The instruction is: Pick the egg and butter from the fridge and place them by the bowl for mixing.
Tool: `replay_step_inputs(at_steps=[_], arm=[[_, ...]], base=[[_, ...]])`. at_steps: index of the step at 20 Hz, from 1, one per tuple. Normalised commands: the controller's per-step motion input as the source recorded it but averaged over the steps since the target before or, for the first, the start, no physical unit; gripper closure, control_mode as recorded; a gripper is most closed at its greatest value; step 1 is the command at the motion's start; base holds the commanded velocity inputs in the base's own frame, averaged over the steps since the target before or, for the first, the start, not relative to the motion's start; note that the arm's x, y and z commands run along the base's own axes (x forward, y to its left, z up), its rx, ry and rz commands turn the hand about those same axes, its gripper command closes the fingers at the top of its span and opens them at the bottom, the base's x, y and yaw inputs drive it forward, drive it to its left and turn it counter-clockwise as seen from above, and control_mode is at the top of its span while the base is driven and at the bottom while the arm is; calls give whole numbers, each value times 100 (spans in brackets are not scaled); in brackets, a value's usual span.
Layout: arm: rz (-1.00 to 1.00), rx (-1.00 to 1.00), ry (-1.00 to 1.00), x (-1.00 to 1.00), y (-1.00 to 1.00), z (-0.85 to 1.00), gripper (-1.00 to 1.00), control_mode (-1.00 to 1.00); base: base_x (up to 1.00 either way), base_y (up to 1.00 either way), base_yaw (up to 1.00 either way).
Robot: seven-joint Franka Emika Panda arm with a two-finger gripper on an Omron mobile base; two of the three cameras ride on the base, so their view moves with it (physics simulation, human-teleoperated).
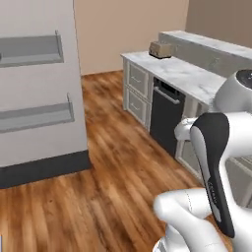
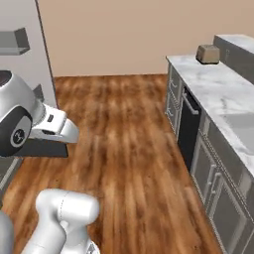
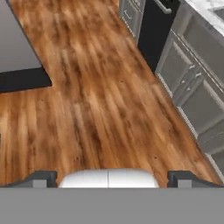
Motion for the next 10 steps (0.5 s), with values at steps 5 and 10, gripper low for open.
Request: replay_step_inputs(at_steps=[5,10], arm=[[0,0,0,0,0,0,-100,100],[0,0,0,0,0,0,-100,100]], base=[[69,-1,87],[57,-9,86]])
